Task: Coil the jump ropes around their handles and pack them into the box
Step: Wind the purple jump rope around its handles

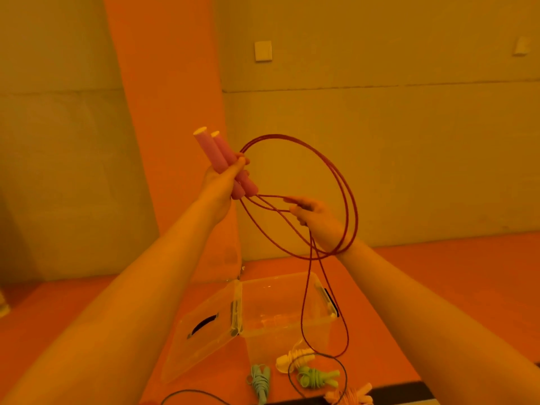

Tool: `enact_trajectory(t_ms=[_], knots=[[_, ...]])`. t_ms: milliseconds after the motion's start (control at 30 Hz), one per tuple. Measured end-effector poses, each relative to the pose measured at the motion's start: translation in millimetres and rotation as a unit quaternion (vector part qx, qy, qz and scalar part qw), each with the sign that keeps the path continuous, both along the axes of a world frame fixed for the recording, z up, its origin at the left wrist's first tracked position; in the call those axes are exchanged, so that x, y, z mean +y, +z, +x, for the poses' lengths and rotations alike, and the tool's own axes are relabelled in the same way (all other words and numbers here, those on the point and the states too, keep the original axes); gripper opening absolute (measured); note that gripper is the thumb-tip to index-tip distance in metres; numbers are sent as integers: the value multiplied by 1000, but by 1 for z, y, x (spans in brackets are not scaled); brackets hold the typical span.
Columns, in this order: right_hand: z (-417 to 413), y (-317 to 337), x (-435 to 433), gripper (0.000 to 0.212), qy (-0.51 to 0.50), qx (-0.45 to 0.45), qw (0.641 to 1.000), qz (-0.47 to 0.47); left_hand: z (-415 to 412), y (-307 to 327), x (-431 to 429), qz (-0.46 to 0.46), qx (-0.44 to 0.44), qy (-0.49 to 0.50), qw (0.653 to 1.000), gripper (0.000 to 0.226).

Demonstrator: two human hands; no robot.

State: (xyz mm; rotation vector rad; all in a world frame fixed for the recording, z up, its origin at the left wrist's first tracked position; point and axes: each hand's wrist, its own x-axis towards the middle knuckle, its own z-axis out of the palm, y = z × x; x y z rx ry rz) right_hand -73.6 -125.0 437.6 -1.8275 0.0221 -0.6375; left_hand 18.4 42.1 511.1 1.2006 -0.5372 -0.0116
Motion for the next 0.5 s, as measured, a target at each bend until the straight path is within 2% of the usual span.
enact_trajectory(t_ms=[267,500], knots=[[13,-16,0,25,-3,9,999,43,0,-6,-3,37,-4,0,999,26],[15,-42,-7,26,0,39,997,64,3,-33,-10,52,23,-1,998,24]])
